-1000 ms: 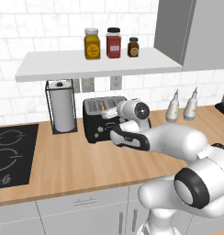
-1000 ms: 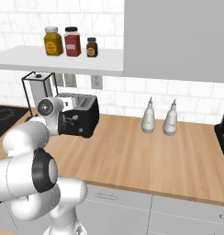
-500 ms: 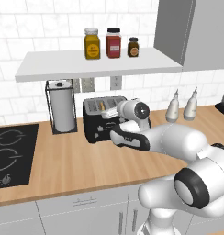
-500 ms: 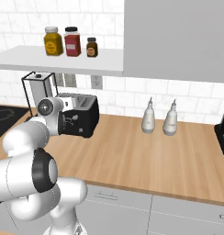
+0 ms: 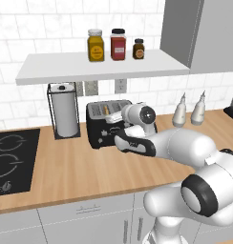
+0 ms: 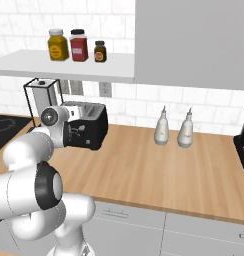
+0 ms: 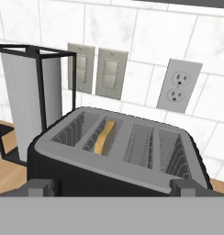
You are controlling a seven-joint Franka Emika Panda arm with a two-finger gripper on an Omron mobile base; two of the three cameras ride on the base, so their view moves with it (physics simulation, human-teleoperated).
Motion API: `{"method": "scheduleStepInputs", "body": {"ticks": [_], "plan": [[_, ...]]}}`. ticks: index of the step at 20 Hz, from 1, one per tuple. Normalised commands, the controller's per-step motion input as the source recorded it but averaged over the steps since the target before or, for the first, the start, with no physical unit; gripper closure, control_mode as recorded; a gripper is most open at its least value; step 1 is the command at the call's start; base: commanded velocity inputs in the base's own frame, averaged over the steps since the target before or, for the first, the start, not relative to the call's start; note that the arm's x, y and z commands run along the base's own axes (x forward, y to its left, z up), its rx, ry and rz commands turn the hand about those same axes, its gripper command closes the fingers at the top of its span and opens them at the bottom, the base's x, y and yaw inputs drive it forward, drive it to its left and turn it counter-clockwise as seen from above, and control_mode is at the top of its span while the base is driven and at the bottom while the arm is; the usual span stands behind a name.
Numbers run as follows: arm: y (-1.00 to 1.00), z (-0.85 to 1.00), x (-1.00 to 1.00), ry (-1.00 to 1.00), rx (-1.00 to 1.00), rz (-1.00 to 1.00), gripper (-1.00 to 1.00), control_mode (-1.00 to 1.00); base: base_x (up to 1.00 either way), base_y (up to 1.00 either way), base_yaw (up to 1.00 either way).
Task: Start the toaster. Once the lever pops up, take the bread to the plate on the dining counter.
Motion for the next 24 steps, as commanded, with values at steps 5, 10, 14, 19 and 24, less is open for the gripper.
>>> {"method": "scheduleStepInputs", "body": {"ticks": [5,10,14,19,24], "plan": [[0.00,0.00,0.00,0.00,0.00,0.00,-1.00,-1.00,0.00,0.00,0.00],[0.00,0.00,0.00,0.00,0.00,0.00,-1.00,-1.00,0.00,0.00,0.00],[0.00,0.00,0.00,0.00,0.00,0.00,-1.00,-1.00,0.00,0.00,0.00],[0.00,0.00,0.00,0.00,0.00,0.00,-1.00,-1.00,0.00,0.00,0.00],[0.00,0.00,0.00,0.00,0.00,0.00,-1.00,-1.00,0.00,0.00,0.00]]}}
